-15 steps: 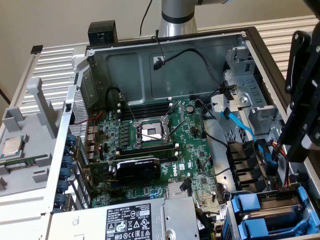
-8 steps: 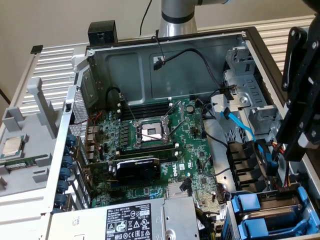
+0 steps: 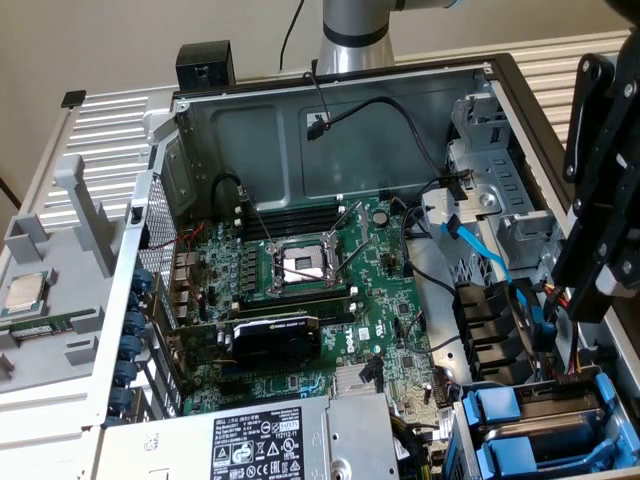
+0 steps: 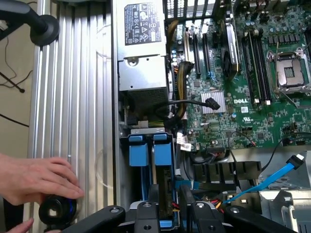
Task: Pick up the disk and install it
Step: 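Insert the first disk wire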
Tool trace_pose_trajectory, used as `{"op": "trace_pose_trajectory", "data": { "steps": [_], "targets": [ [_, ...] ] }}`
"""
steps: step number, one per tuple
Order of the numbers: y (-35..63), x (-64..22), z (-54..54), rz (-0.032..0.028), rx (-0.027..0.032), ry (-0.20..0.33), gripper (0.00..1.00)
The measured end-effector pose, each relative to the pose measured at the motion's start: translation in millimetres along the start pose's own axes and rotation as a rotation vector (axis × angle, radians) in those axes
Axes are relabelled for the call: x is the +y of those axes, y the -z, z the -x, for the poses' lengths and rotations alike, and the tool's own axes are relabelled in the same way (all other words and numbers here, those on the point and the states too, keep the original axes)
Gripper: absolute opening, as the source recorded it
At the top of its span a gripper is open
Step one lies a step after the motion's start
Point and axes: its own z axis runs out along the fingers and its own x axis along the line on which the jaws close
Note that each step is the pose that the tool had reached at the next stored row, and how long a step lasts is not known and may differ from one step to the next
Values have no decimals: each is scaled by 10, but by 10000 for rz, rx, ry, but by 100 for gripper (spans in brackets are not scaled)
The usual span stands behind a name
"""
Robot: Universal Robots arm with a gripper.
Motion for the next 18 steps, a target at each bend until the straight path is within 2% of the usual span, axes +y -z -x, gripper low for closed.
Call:
{"op": "trace_pose_trajectory", "data": {
  "steps": [5,6,8,10,13,15,16,17,18],
  "targets": [
    [-1,5,-1,-9,-7,0,31],
    [-3,16,-1,-28,-7,0,31],
    [-11,54,-4,-104,-12,2,31],
    [-20,90,-7,-138,-19,-2,31],
    [-36,152,-11,-307,-33,-14,31],
    [-46,168,-8,-521,-50,-28,31],
    [-51,177,-2,-609,-54,-35,31],
    [-58,189,8,-681,-55,-40,31],
    [-64,205,19,-711,-50,-45,31]
  ]
}}
